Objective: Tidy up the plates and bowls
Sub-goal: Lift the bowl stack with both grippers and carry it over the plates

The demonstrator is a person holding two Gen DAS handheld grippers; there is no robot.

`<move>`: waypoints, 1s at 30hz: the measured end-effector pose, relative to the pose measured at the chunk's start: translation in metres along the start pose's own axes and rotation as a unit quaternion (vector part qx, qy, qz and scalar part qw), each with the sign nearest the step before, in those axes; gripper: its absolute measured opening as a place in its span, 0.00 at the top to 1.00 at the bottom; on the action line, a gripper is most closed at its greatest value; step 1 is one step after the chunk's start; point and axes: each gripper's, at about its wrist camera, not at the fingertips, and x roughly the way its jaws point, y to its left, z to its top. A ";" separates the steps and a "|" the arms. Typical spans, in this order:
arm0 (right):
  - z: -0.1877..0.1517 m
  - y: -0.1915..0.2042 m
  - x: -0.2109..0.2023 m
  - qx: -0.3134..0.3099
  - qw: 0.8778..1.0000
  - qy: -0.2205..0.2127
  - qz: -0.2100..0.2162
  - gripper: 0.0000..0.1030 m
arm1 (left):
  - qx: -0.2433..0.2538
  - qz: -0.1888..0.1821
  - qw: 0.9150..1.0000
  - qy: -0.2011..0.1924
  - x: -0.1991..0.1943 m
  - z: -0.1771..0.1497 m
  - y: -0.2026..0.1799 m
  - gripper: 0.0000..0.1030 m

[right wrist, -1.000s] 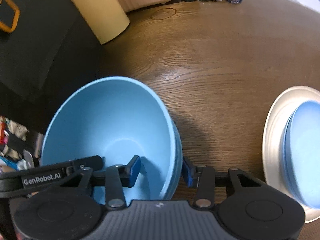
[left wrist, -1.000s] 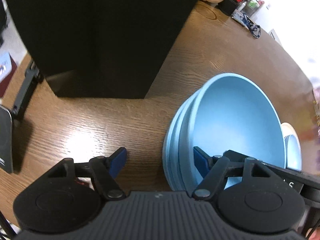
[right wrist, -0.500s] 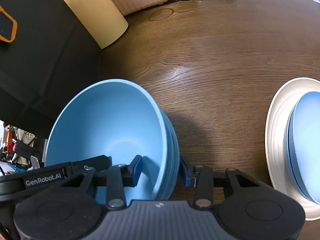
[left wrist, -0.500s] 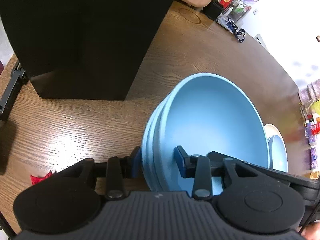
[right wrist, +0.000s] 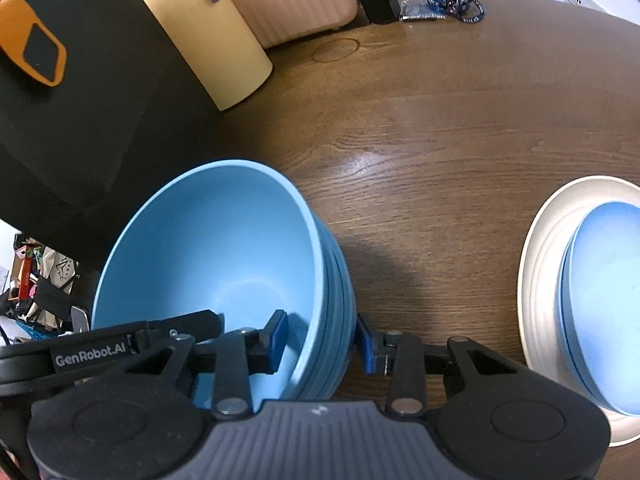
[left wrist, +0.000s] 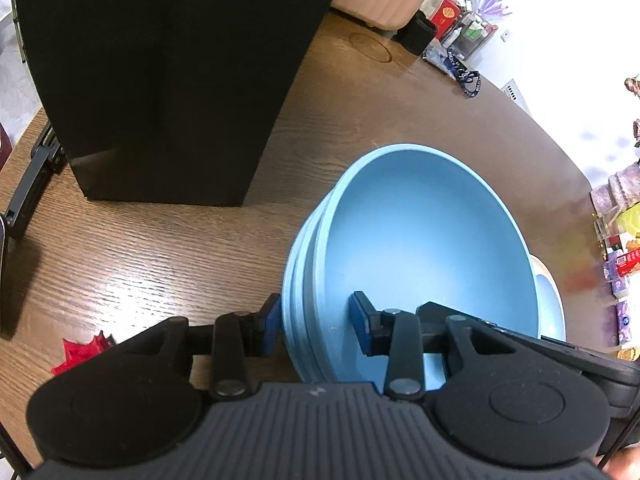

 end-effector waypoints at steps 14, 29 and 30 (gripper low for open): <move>-0.002 -0.035 -0.054 0.005 0.999 -0.049 -0.015 0.69 | 0.024 -0.021 0.999 -0.007 -0.011 -0.006 -0.052 0.64; -0.004 -0.122 -0.104 0.063 0.993 -0.093 -0.040 0.69 | 0.091 -0.048 0.995 0.008 0.007 -0.016 -0.153 0.64; -0.004 -0.127 -0.106 0.068 0.992 -0.095 -0.042 0.69 | 0.095 -0.049 0.994 0.009 0.009 -0.017 -0.159 0.64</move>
